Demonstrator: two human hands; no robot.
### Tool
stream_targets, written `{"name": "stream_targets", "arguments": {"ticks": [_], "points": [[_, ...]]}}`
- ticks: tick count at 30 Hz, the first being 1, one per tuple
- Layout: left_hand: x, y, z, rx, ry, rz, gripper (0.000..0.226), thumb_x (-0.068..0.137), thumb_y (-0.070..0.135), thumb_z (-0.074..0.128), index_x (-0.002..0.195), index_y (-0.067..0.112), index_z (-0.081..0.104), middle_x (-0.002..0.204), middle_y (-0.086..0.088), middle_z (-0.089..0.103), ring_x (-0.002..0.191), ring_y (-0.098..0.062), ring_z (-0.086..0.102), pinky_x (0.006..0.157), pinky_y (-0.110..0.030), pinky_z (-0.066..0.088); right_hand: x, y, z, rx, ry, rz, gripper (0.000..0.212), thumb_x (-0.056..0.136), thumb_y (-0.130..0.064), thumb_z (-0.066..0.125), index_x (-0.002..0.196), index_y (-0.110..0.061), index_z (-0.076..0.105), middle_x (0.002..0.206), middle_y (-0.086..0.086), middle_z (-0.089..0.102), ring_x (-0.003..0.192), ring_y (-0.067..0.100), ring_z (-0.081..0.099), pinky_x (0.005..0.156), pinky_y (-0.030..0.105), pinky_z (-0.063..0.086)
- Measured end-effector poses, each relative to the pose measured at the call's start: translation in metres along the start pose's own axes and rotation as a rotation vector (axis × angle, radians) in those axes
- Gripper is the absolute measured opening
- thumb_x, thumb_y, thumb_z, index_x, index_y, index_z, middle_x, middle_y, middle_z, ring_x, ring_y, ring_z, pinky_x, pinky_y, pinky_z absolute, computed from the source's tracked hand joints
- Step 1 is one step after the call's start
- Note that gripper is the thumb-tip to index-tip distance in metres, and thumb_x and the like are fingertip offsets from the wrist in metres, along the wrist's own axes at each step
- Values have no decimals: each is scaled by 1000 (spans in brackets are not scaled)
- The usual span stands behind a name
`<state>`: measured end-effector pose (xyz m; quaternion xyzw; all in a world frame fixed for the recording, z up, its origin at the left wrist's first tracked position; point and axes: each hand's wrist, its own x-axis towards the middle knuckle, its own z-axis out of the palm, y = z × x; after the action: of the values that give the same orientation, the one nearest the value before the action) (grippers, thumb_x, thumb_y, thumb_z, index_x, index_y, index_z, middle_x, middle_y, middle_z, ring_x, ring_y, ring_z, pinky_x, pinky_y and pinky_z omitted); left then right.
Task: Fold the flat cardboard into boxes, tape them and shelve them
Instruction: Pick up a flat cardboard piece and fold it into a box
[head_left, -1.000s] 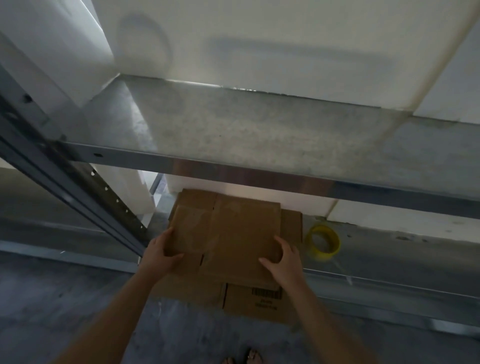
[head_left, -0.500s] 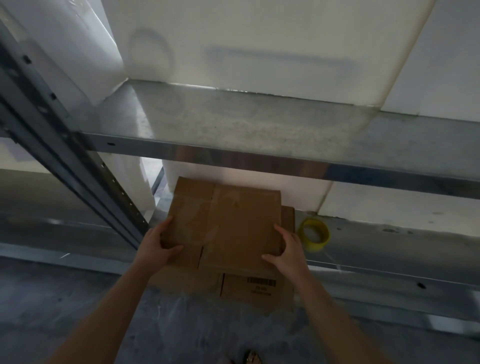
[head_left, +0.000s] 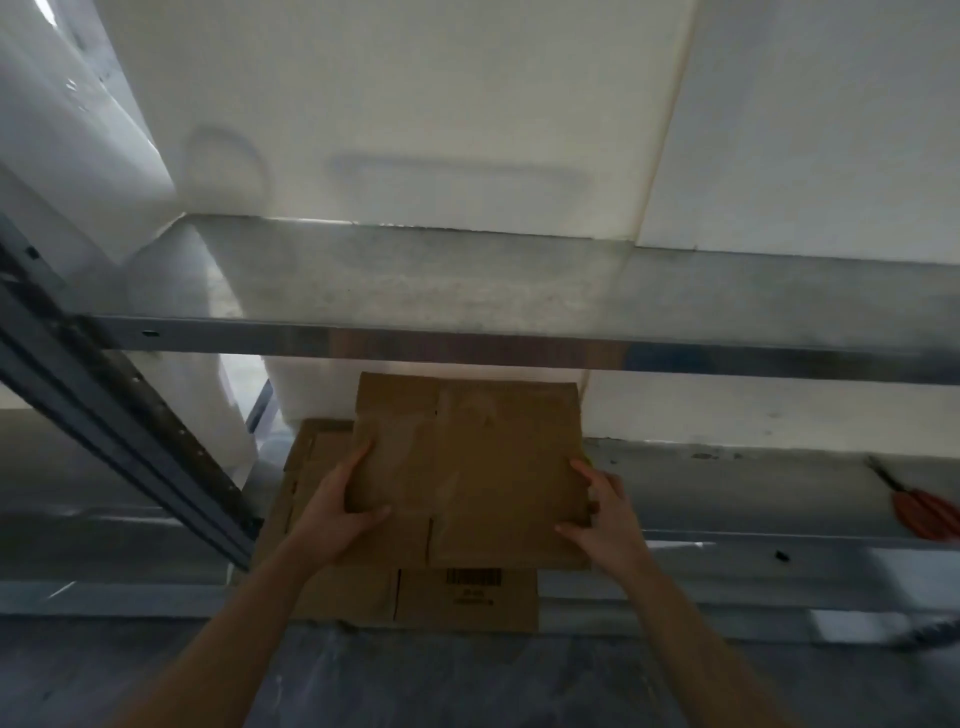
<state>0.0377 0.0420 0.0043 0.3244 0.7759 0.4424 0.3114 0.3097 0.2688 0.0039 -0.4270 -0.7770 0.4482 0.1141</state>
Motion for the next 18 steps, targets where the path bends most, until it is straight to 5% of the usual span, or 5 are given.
{"name": "stream_targets", "arguments": {"ticks": [7, 18], "points": [[36, 45, 79, 43, -160, 45, 95, 67, 49, 79, 139, 63, 19, 149, 5, 31, 127, -17, 43, 102, -45, 46, 1, 51, -88, 19, 81, 32, 89, 74, -9, 83, 145, -33, 36, 142, 3, 30, 114, 22, 49, 102, 46, 49], [62, 119, 289, 60, -193, 24, 99, 75, 24, 82, 144, 54, 18, 149, 0, 32, 131, -20, 41, 108, -45, 41, 23, 192, -263, -16, 85, 61, 97, 71, -8, 84, 147, -34, 30, 136, 2, 33, 107, 23, 52, 93, 44, 54]]}}
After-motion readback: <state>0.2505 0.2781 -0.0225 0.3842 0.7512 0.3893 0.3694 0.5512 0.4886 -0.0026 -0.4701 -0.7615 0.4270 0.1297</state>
